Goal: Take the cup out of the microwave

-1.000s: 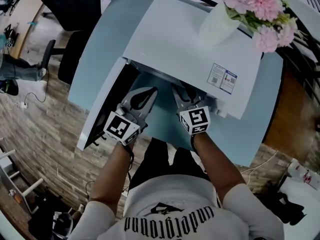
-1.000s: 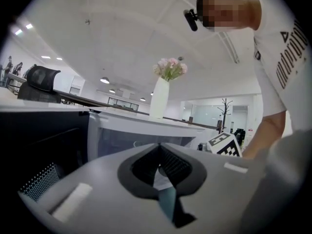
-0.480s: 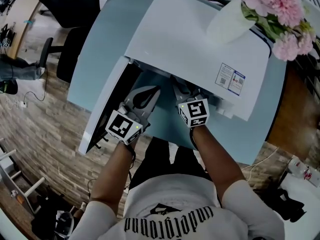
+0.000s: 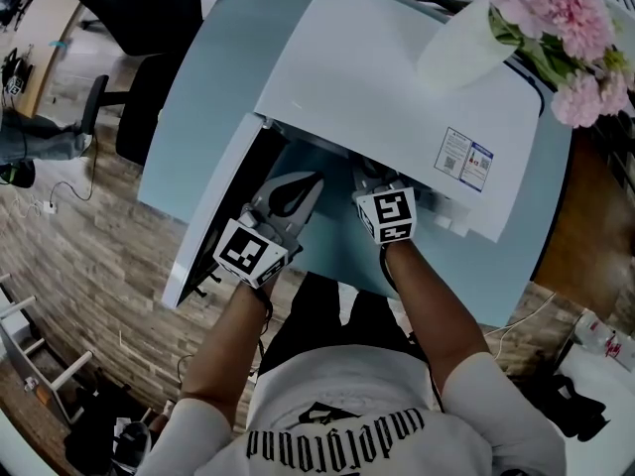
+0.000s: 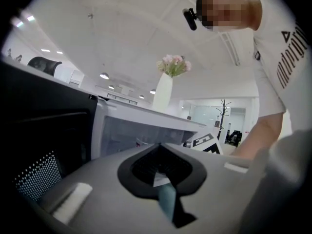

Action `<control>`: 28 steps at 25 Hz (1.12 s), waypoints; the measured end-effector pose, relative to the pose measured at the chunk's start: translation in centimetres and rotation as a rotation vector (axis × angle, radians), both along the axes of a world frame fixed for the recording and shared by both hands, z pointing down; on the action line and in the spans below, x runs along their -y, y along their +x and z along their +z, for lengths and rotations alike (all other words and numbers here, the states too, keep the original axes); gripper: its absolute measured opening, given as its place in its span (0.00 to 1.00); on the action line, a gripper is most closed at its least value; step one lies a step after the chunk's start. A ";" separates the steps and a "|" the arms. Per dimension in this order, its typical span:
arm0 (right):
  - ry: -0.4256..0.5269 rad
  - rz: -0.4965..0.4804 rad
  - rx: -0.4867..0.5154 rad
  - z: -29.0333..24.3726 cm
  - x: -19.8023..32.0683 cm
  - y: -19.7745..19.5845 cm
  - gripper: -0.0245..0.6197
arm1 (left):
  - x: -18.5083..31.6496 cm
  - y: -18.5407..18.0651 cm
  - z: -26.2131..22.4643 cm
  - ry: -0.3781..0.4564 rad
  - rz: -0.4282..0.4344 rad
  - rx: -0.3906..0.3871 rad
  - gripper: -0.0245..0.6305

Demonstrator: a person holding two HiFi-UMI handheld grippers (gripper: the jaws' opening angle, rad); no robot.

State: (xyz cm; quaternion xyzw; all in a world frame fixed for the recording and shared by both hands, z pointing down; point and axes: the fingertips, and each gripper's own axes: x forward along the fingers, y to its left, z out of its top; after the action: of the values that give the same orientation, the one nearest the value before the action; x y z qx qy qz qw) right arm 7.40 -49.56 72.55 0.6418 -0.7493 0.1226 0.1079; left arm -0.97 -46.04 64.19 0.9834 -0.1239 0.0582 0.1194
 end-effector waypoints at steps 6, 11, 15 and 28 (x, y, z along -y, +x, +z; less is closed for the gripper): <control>0.010 -0.027 0.010 -0.2 -0.3 -0.1 0.07 | -0.1 -0.1 0.2 -0.009 -0.008 0.001 0.11; 0.027 -0.062 0.036 -1.0 -1.3 -1.1 0.06 | -0.5 -0.2 -0.3 -0.002 -0.018 0.002 0.11; 0.027 -0.063 0.063 -1.6 -2.6 -1.2 0.05 | -1.2 -0.4 -0.8 0.000 -0.027 -0.001 0.11; 0.025 -0.162 0.094 -3.5 -9.9 -3.0 0.05 | -5.9 -0.3 -3.6 0.024 -0.066 -0.019 0.11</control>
State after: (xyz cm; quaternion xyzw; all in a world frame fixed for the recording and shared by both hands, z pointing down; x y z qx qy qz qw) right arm 4.40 -39.69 69.07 0.5740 -0.8043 0.1343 0.0740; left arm -1.26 -40.12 60.55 0.9806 -0.1557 0.0436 0.1104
